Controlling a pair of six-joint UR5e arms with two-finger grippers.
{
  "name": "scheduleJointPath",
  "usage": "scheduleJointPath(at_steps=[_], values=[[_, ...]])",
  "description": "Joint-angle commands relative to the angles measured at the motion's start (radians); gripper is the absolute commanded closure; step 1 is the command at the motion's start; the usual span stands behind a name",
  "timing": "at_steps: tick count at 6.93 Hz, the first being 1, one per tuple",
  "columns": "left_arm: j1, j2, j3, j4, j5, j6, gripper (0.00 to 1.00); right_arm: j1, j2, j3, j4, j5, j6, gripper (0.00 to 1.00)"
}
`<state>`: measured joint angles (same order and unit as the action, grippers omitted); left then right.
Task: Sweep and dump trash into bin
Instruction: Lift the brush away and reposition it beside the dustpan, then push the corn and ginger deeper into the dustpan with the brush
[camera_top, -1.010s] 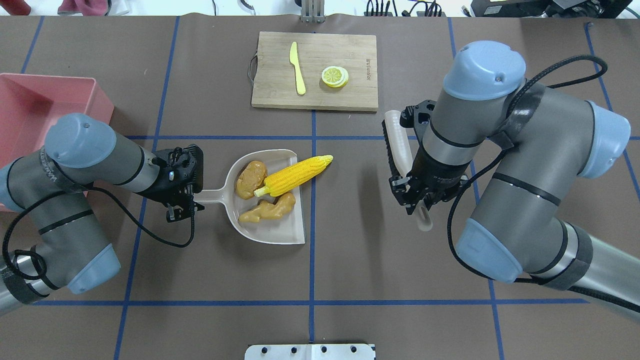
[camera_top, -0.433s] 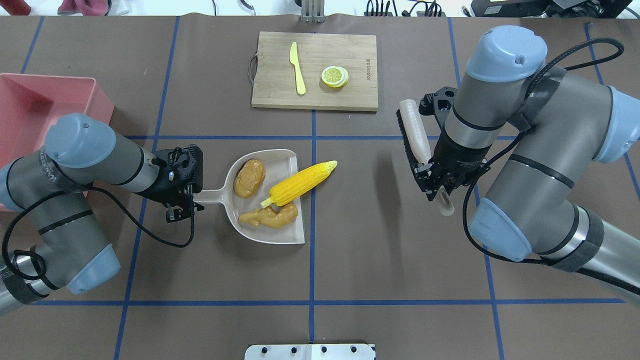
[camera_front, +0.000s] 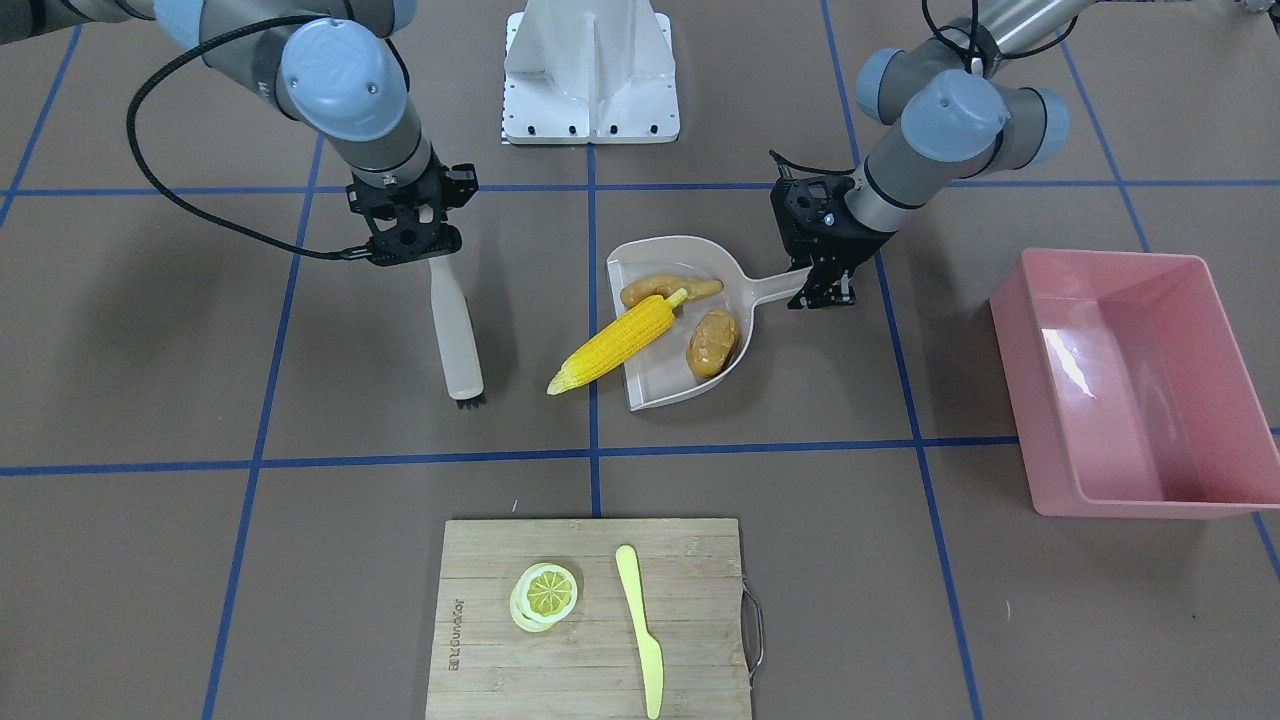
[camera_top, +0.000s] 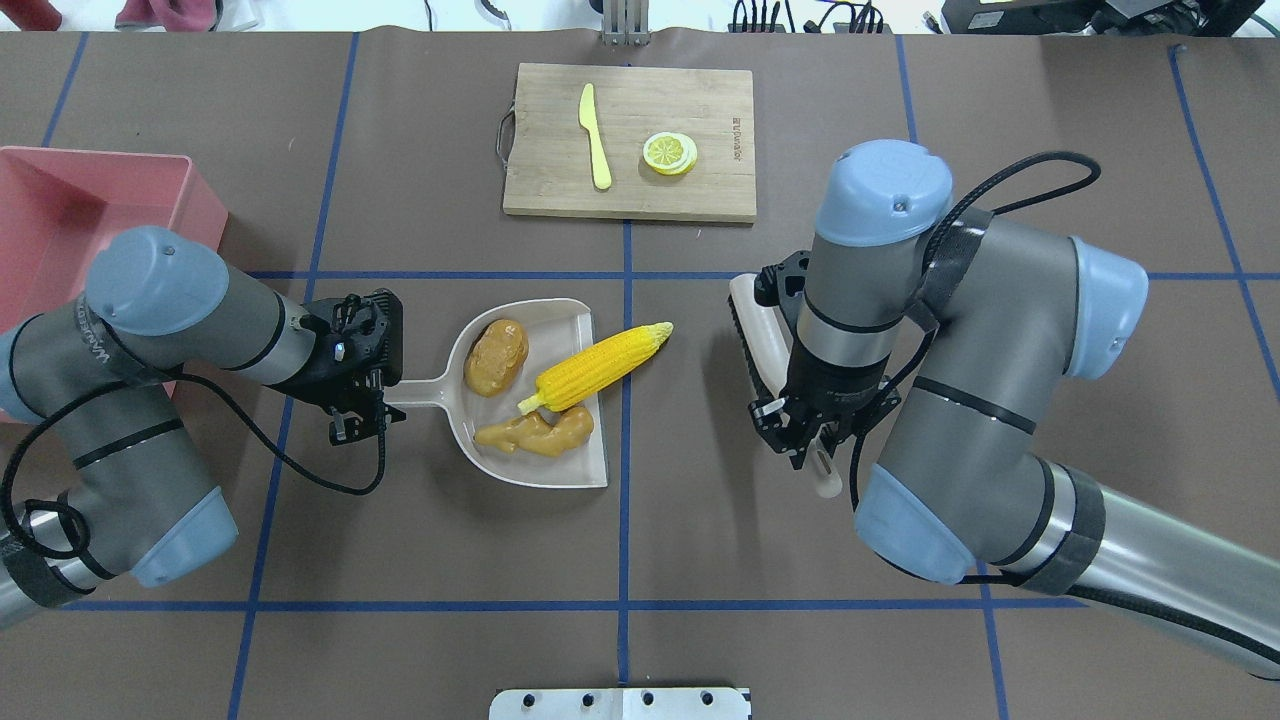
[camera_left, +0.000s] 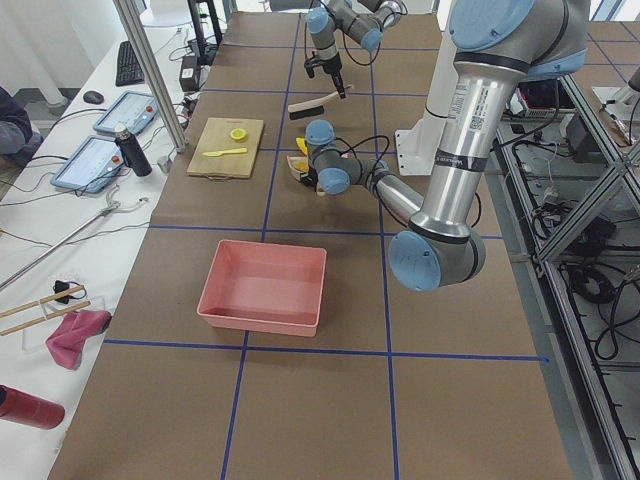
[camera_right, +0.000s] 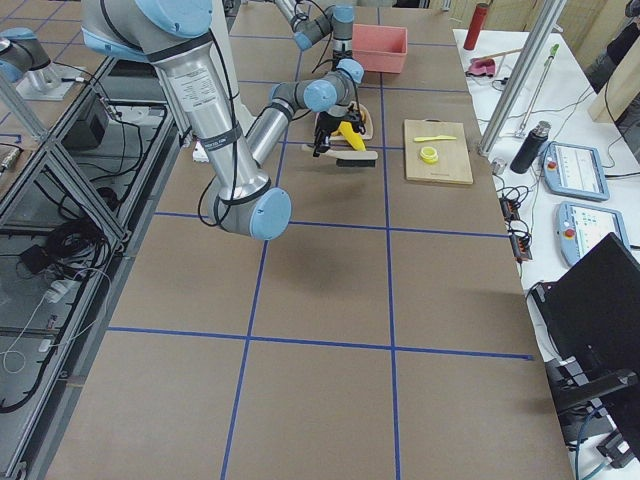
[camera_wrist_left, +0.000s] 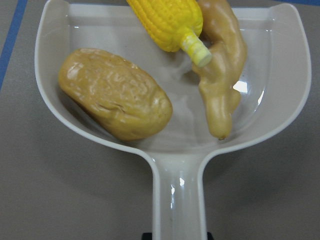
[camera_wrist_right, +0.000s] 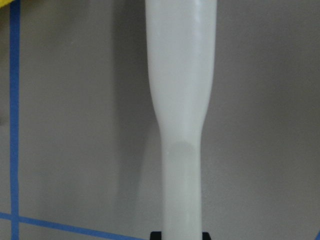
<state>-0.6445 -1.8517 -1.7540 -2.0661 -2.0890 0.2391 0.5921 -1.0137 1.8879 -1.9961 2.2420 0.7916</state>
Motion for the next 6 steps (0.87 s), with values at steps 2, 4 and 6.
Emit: scheduleJointPath(at_steps=[2,4,6], values=[[-0.001,0.002,0.001,0.001,0.0,0.0,0.78,-0.029,0.099,-0.123,0.008,-0.008,0.009,1.0],[-0.001,0.002,0.001,0.001,0.0,0.0,0.78,-0.029,0.203,-0.248,0.045,-0.004,0.043,1.0],[-0.001,0.002,0.002,0.0,0.0,0.0,0.77,-0.049,0.221,-0.263,0.158,0.013,0.16,1.0]])
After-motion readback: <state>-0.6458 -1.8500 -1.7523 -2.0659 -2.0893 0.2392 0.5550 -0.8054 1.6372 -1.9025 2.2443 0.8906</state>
